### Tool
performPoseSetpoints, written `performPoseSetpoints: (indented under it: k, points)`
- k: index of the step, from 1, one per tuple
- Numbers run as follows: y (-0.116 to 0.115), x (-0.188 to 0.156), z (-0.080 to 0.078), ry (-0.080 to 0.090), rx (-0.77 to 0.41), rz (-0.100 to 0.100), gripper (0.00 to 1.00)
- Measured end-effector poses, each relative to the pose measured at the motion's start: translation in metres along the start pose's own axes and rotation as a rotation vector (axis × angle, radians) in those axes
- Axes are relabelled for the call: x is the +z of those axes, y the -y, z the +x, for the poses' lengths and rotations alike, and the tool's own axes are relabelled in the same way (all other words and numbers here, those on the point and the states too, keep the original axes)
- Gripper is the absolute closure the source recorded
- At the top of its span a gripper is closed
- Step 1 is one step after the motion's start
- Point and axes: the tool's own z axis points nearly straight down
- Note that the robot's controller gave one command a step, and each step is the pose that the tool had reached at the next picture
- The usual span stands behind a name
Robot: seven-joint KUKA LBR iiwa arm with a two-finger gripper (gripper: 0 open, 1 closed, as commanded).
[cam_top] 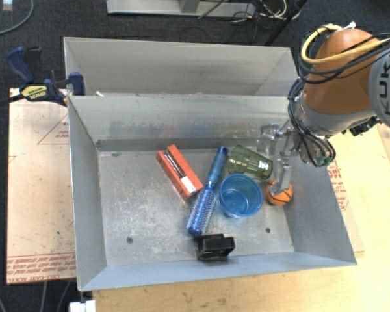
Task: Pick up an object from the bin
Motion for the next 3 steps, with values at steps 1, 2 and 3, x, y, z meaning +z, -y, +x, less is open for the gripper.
performPoseSetpoints:
  k: [1,2,3]
  points:
    - [0.0,-0.005,-0.002,0.008,-0.002,0.001,0.0]
    - [-0.002,0.04,-0.021,0.015,0.039,0.001,0.0]
    - [-0.012,0.077,-0.044,0.012,0.015,0.001,0.0]
